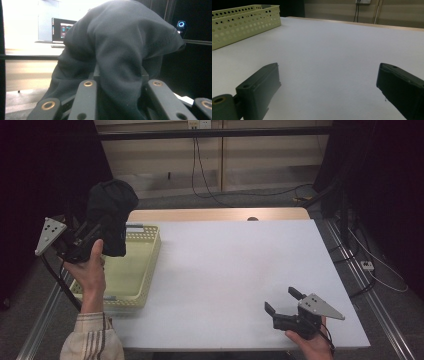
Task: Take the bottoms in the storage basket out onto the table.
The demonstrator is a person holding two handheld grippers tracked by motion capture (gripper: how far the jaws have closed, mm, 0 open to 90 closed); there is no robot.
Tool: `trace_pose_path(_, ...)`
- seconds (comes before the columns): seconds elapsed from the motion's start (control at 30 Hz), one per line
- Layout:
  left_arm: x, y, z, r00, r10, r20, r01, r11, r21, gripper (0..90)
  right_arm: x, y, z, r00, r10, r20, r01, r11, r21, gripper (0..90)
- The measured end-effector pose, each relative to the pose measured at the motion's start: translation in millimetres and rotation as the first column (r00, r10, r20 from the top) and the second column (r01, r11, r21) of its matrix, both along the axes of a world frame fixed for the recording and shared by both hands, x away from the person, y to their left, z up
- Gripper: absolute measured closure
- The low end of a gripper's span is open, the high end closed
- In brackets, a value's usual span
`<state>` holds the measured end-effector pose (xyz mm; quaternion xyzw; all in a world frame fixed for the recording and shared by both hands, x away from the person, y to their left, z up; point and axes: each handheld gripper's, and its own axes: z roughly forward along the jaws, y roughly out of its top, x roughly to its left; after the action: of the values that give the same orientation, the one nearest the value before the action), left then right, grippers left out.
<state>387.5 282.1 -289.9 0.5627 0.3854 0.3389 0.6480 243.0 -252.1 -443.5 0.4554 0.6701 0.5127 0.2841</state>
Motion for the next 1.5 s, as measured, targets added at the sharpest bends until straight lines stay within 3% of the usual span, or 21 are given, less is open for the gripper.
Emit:
trace_pose_path(0.2,-2.4,-5.9,3.6,0.9998,-0.019,0.011,0.019,0.9997,0.013,71.9,0.1,-0.2,-0.1,1.0,0.002,0.001,-0.002,1.0,-0.004,4.8)
trace_pose_path(0.37,-3.1,-10.1,5.5,0.9989,-0.047,-0.003,0.047,0.9989,0.003,71.9,0.1,0.0,0.0,1.0,0.001,0.002,-0.001,1.0,-0.001,4.8)
trace_pose_path(0.67,-3.9,-21.5,8.1,0.9961,-0.087,-0.016,0.088,0.9958,0.027,71.9,0.0,0.0,0.0,1.0,0.002,0.002,-0.002,1.0,-0.001,4.8)
trace_pose_path(1.1,-9.0,-37.4,16.1,0.9884,-0.151,-0.013,0.152,0.9862,0.067,71.9,0.3,0.0,-0.3,1.0,0.006,0.0,-0.006,1.0,-0.004,4.8)
trace_pose_path(1.27,-4.4,-43.0,11.7,0.9854,-0.164,-0.044,0.167,0.9836,0.069,72.0,0.2,0.0,-0.2,1.0,0.006,-0.002,-0.006,1.0,-0.002,4.8)
trace_pose_path(1.5,-6.2,-53.4,12.8,0.9806,-0.191,-0.044,0.194,0.9777,0.08,71.9,0.6,0.3,-0.5,1.0,0.006,-0.003,-0.006,1.0,-0.001,4.8)
